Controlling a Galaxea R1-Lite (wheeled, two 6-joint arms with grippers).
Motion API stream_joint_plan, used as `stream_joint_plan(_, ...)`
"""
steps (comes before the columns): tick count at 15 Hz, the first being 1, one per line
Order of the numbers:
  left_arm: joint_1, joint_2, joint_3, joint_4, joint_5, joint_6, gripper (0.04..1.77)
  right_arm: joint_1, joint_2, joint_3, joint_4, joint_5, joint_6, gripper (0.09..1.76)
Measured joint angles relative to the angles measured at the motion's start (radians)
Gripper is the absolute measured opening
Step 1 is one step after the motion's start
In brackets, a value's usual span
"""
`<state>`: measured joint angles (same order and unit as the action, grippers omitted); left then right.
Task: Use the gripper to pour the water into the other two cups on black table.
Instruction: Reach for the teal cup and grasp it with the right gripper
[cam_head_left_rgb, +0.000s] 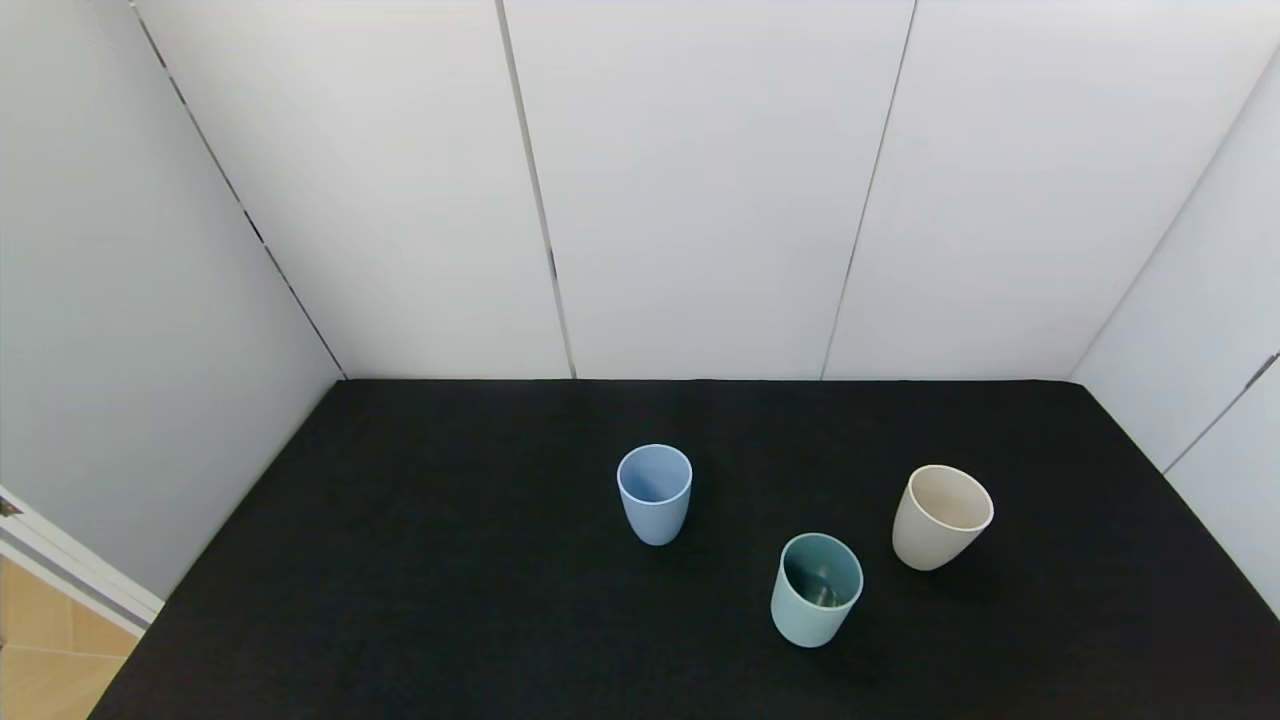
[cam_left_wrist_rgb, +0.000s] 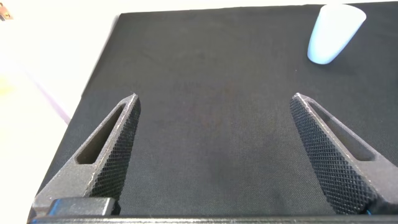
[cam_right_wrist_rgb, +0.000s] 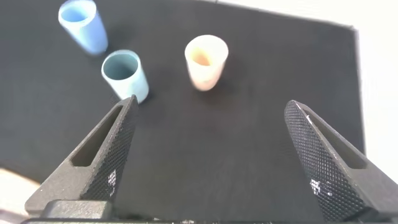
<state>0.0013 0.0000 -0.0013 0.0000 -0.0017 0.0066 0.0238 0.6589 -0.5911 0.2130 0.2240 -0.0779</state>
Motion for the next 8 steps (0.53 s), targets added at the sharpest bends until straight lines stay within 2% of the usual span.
stream_joint_plan(3,0.0,0.0,0.0,0.0,0.0,0.0,1.72,0.08,0.211,-0.081,0.001,-0.001,-0.022,1.71)
stream_joint_plan(8,0.0,0.0,0.0,0.0,0.0,0.0,1.72,0.301,0.488,-0.131,-0.033,-0.103,-0.025,1.71)
